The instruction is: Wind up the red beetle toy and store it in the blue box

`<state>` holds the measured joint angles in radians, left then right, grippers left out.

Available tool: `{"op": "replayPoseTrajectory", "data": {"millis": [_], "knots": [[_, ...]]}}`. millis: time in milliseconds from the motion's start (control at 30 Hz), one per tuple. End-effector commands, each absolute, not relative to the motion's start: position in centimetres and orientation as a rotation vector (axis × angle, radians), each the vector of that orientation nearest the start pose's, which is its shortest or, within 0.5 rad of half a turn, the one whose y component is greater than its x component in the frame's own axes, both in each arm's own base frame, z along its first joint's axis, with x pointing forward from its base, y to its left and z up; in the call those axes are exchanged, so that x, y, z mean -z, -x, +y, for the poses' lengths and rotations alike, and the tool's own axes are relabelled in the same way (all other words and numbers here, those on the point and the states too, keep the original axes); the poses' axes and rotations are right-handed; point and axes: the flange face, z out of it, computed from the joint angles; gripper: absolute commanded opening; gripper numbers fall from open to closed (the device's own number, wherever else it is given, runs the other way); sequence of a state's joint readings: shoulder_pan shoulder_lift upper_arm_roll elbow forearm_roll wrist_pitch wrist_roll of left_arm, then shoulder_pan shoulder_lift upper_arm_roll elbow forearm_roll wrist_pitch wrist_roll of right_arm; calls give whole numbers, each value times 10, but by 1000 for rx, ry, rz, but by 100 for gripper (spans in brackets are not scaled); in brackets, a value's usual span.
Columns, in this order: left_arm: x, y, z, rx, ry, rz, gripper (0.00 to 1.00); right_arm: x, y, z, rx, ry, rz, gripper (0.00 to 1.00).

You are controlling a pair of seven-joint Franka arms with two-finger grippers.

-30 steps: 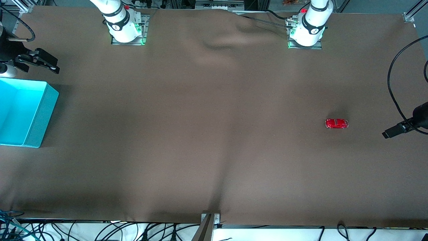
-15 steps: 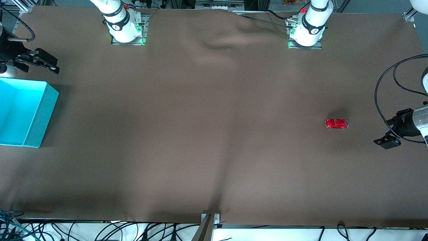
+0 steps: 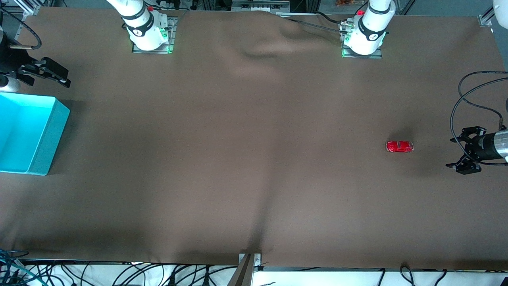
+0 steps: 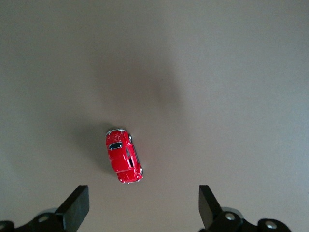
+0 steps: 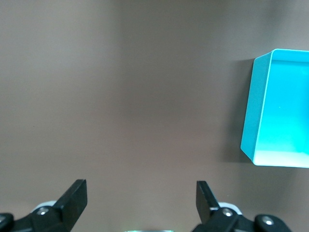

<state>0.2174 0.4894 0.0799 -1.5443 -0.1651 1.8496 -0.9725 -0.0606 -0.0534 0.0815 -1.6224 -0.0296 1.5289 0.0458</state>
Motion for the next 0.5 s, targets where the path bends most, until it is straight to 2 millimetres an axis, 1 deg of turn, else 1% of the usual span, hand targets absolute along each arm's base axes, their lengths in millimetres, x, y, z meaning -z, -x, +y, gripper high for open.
{"op": "replayPoseTrajectory", "data": {"millis": [0, 133, 233, 300, 467], "knots": [[-326, -643, 169, -320, 2409, -2079, 100, -631, -532, 11, -52, 3167, 40, 100], [-307, -637, 160, -313, 2352, -2121, 100, -632, -532, 11, -47, 3167, 40, 100], [-288, -629, 151, -326, 2317, -2138, 100, -632, -532, 11, -48, 3166, 43, 100], [-280, -625, 147, -315, 2307, -2149, 99, -632, -532, 11, -48, 3166, 43, 100], [-256, -614, 131, -316, 2271, -2166, 100, -631, -533, 9, -48, 3166, 47, 100]]}}
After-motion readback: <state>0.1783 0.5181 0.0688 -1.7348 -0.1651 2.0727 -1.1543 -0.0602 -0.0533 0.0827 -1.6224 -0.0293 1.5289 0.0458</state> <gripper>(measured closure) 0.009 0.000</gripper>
